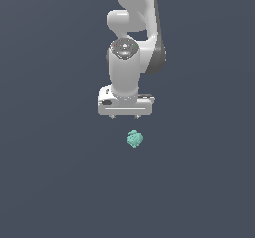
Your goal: Pick up the object and move it to a goal position.
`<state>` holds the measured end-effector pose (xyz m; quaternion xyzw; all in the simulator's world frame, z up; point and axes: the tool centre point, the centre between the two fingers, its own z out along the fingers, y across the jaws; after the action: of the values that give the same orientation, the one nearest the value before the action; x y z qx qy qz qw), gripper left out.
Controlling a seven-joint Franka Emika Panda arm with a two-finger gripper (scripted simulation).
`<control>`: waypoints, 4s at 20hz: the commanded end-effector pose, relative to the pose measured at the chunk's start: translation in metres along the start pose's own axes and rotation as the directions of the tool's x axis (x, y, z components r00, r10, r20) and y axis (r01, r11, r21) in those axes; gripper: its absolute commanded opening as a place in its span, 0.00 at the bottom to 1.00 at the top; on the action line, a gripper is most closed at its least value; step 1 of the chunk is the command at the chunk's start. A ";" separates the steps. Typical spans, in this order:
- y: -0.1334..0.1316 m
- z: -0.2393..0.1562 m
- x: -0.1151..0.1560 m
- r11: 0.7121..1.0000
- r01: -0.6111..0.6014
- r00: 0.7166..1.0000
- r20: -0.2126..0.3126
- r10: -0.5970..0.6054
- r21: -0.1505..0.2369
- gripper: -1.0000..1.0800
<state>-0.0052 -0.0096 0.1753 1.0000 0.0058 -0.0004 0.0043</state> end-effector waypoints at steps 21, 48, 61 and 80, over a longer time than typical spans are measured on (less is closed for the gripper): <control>-0.020 0.000 0.007 1.000 -0.008 1.000 -0.004 0.008 0.024 0.96; -0.042 0.071 0.028 0.823 -0.568 0.823 0.008 0.568 0.012 0.96; -0.045 0.084 0.031 0.755 -0.656 0.755 0.005 0.656 0.007 0.96; -0.046 0.134 0.031 0.755 -0.656 0.755 0.005 0.656 0.007 0.00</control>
<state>0.0242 0.0353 0.0415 0.9387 -0.3447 -0.0003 0.0002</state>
